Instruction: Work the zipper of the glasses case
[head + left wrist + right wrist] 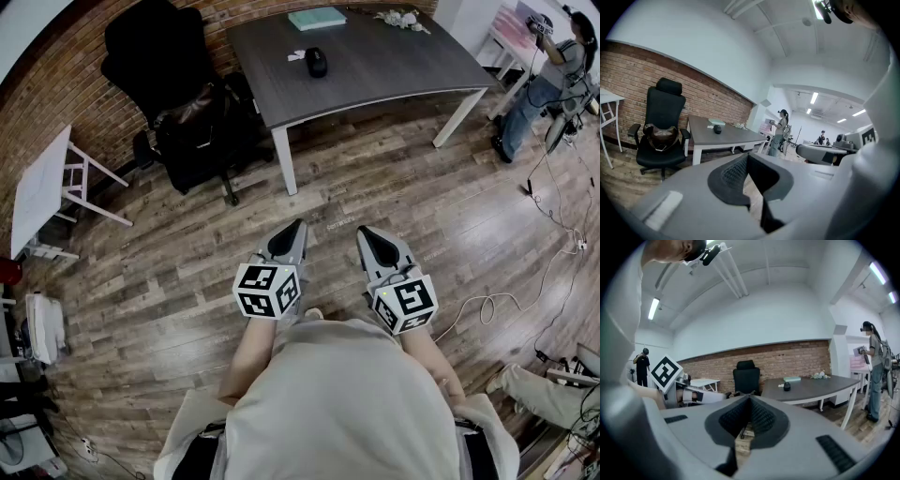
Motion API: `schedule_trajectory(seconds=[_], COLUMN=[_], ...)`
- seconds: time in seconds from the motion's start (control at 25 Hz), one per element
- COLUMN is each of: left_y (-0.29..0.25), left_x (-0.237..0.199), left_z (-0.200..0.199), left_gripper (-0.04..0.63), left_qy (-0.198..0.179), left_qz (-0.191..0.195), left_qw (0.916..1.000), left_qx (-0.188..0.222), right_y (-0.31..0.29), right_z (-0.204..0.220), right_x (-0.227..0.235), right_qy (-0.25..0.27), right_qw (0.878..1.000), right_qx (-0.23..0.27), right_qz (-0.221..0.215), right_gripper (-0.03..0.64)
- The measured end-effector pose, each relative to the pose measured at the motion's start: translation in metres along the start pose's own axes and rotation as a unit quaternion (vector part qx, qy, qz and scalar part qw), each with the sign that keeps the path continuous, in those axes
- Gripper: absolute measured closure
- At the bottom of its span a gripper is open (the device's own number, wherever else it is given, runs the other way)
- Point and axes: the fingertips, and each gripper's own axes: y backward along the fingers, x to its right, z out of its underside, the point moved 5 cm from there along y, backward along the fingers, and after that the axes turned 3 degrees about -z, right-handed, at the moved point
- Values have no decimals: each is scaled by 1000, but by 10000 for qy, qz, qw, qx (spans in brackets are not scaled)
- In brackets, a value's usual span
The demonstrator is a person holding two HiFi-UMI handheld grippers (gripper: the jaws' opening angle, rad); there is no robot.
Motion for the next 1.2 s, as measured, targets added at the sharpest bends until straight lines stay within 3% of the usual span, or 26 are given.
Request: schedule_trajectory(seconds=[0.28,0.56,0.76,0.8,0.88,1.08,1.2], left_y=[36,45,52,53,52,41,27], left_x=[11,19,14,13,10,5,0], left_z=[6,8,8,9,11,15,13], left_gripper=[584,584,581,569,444,355,337], left_qy=[-48,-188,-137,-83,24,110,145], left_qz=[92,246,372,459,612,762,740], left_qw=[9999,9995,9992,9989,9981,9969,9970], left_qx=[37,6,1,-15,-61,-142,-197], right_y=[24,34,34,33,30,20,11], right_z=[-1,3,7,8,11,17,17], right_x=[-33,-43,-43,-45,-48,-44,-34], right_qy=[-41,-20,-279,-309,-359,-463,-493], right_qw=[9999,9998,9994,9994,9993,9988,9986], right_qx=[90,64,63,36,-33,-124,-164], right_qz=[83,165,210,164,63,-35,-20], right_gripper=[615,617,615,593,510,392,370])
